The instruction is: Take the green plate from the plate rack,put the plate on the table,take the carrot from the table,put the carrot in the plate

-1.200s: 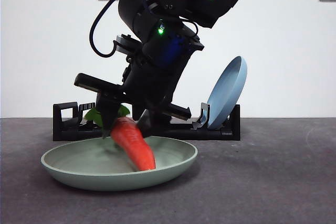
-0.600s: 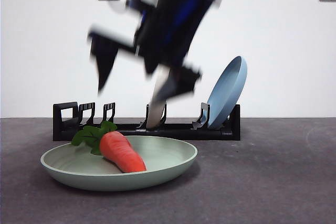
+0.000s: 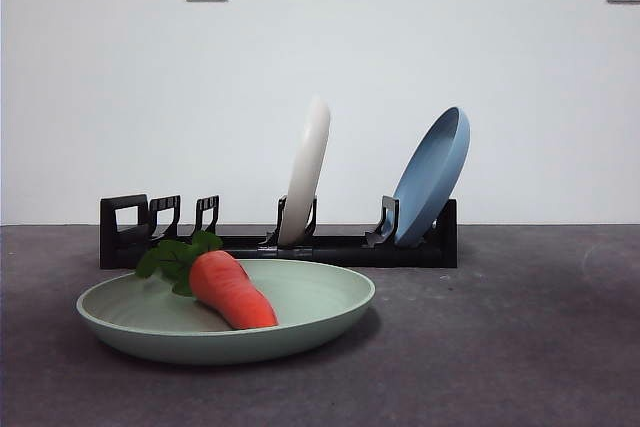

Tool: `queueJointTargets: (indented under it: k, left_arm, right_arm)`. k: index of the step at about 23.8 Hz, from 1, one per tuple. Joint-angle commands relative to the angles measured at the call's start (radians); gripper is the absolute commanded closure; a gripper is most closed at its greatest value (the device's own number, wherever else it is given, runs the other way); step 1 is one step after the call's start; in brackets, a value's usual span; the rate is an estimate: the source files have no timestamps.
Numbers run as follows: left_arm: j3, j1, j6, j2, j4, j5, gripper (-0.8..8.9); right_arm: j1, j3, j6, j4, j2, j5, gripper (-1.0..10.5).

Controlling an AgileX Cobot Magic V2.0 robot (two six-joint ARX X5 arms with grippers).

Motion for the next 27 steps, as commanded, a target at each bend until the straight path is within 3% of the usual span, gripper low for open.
queueJointTargets:
  k: [1, 4, 7, 8, 27]
  left_arm:
    - [-0.003, -0.003, -0.007, -0.002, -0.015, 0.0, 4.41]
    - [-0.003, -0.003, -0.008, -0.002, -0.03, 0.001, 4.96]
    - [-0.003, -0.003, -0.011, -0.002, -0.042, 0.0, 7.41]
    - [-0.003, -0.003, -0.011, -0.002, -0.041, 0.0, 8.17]
    - [-0.003, -0.003, -0.007, -0.002, -0.039, -0.005, 8.16]
  right_arm:
    - [0.003, -0.003, -0.01, -0.046, -0.047, -0.001, 4.8]
    - [0.003, -0.003, -0.01, -0.074, -0.091, -0.001, 6.1]
    - [0.003, -0.003, -0.017, -0.084, -0.115, 0.0, 9.2]
    - [0.003, -0.003, -0.027, -0.084, -0.12, 0.0, 9.7]
    - [0.002, -0.003, -0.027, -0.079, -0.127, 0.006, 9.5]
